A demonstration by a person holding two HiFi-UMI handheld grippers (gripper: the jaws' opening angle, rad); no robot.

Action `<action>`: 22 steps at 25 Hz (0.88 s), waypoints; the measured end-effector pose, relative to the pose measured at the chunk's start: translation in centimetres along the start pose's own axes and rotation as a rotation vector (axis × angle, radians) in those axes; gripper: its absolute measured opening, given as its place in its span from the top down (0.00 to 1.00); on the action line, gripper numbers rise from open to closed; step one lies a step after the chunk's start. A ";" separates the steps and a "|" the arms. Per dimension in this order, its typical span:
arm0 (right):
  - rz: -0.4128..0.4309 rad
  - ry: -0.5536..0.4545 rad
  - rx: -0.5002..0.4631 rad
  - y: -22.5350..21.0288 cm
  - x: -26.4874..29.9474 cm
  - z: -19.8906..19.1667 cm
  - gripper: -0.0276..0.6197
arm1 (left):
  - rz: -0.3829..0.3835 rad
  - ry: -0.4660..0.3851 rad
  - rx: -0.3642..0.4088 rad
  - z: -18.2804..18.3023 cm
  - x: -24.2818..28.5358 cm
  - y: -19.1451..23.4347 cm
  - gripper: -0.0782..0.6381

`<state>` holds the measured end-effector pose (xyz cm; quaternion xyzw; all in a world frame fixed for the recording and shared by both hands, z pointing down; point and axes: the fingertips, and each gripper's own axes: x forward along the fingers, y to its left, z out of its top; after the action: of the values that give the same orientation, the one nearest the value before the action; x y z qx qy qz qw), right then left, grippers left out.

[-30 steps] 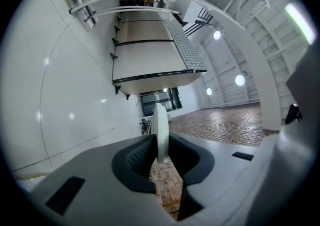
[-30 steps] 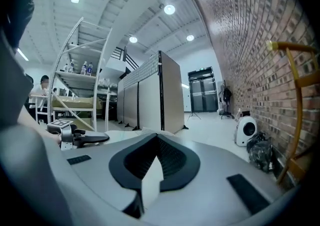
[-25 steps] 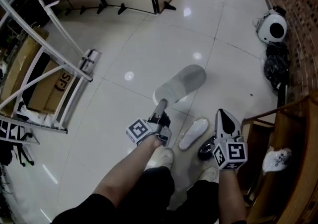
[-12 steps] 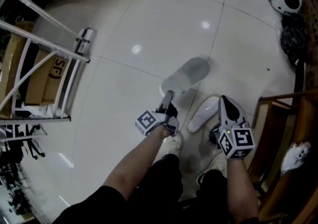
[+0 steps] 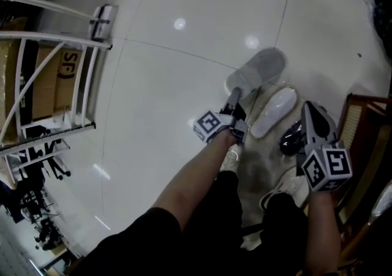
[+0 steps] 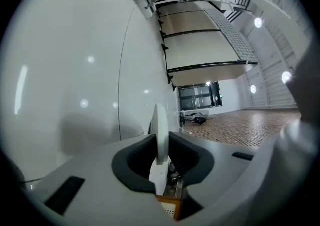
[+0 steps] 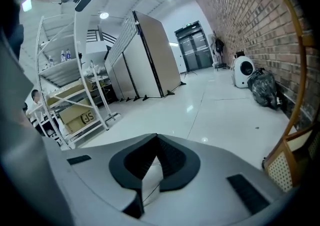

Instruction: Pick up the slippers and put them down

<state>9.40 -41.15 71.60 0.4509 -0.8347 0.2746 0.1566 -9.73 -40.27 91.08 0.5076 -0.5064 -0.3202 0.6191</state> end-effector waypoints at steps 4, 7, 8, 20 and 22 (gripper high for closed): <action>-0.009 0.014 0.031 -0.2 1.2 -0.5 0.95 | 0.021 -0.022 -0.002 0.6 0.0 2.2 0.79; -0.020 0.015 0.070 -0.6 1.7 -0.7 0.95 | 0.084 -0.062 -0.021 0.4 -1.2 3.8 0.79; -0.016 0.022 0.073 -0.6 1.9 -1.0 0.95 | 0.106 -0.080 -0.031 0.6 -1.8 4.5 0.79; 0.012 0.097 0.042 0.2 3.6 -1.9 0.95 | 0.805 0.224 0.411 0.6 -6.2 13.1 0.33; 0.014 0.099 0.037 0.5 3.7 -2.0 0.94 | 0.842 0.273 0.484 0.5 -6.4 13.1 0.33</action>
<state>7.00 -42.20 74.94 0.4338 -0.8238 0.3130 0.1873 -13.53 -30.98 101.60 0.4256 -0.6414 0.1533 0.6196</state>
